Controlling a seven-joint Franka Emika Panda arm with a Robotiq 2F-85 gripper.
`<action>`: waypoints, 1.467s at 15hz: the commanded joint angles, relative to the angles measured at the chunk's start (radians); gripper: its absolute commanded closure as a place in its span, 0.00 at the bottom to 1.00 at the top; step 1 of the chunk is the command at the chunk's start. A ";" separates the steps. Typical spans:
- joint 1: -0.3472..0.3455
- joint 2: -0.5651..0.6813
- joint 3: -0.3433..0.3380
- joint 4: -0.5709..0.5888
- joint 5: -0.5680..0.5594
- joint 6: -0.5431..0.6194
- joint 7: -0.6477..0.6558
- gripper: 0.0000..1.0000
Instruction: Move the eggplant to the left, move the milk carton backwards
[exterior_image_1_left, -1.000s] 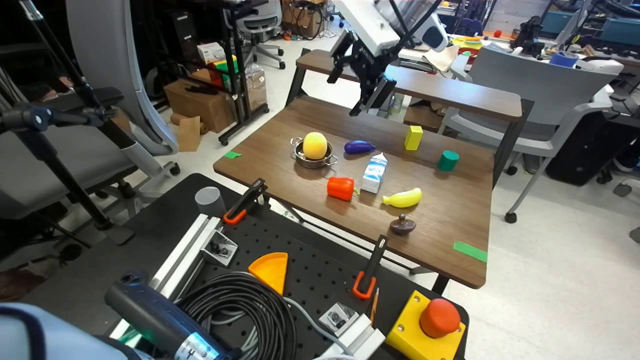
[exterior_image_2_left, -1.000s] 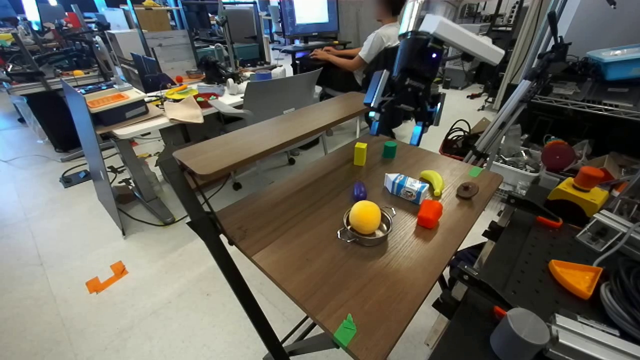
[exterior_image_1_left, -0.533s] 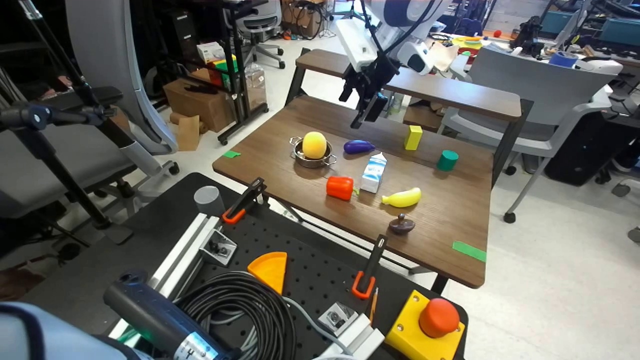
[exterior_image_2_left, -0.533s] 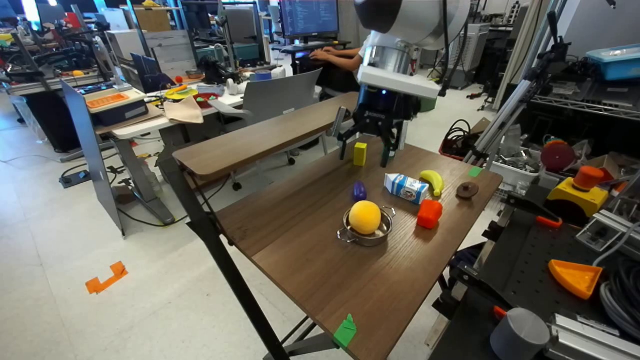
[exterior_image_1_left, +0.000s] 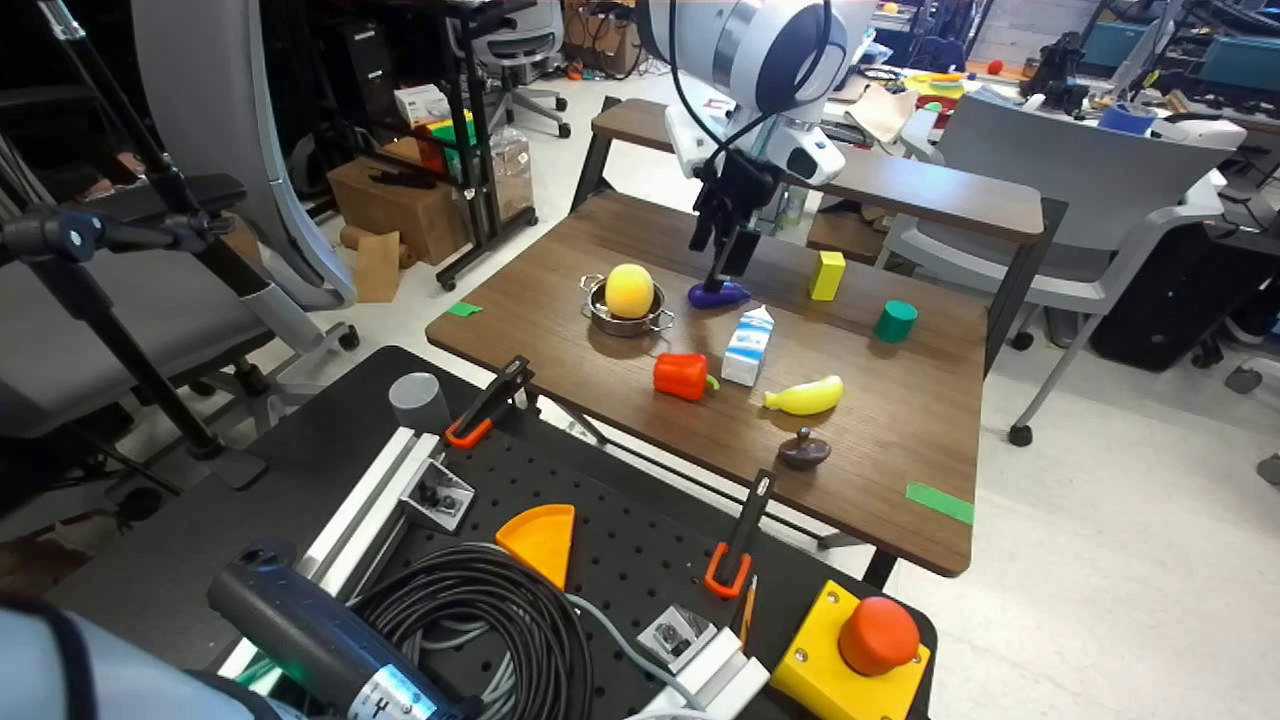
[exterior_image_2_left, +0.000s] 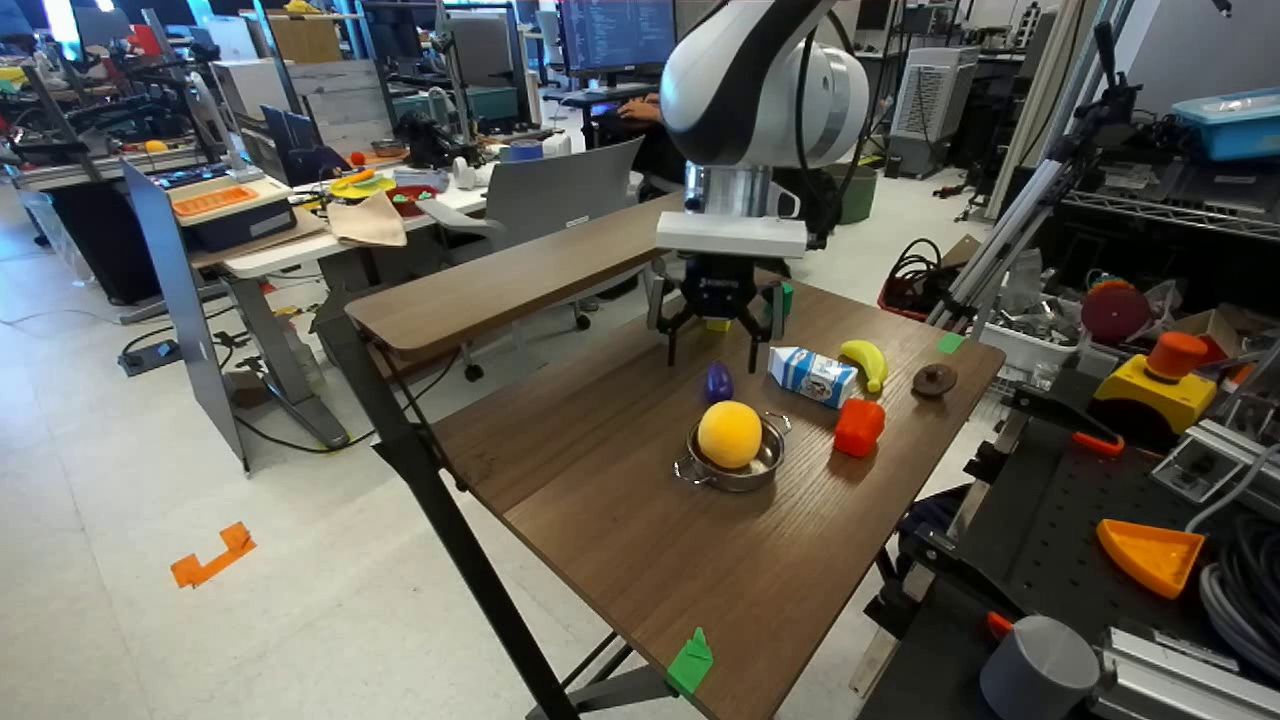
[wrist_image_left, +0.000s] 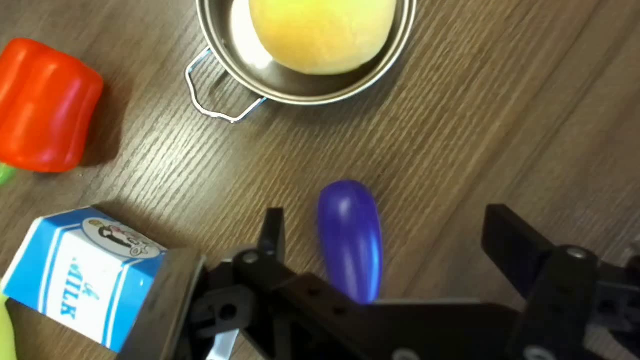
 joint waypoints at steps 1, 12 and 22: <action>0.035 0.049 -0.033 0.067 -0.075 -0.025 0.113 0.00; 0.047 0.140 -0.039 0.173 -0.182 -0.065 0.245 0.35; 0.074 0.118 -0.032 0.182 -0.221 -0.030 0.228 0.92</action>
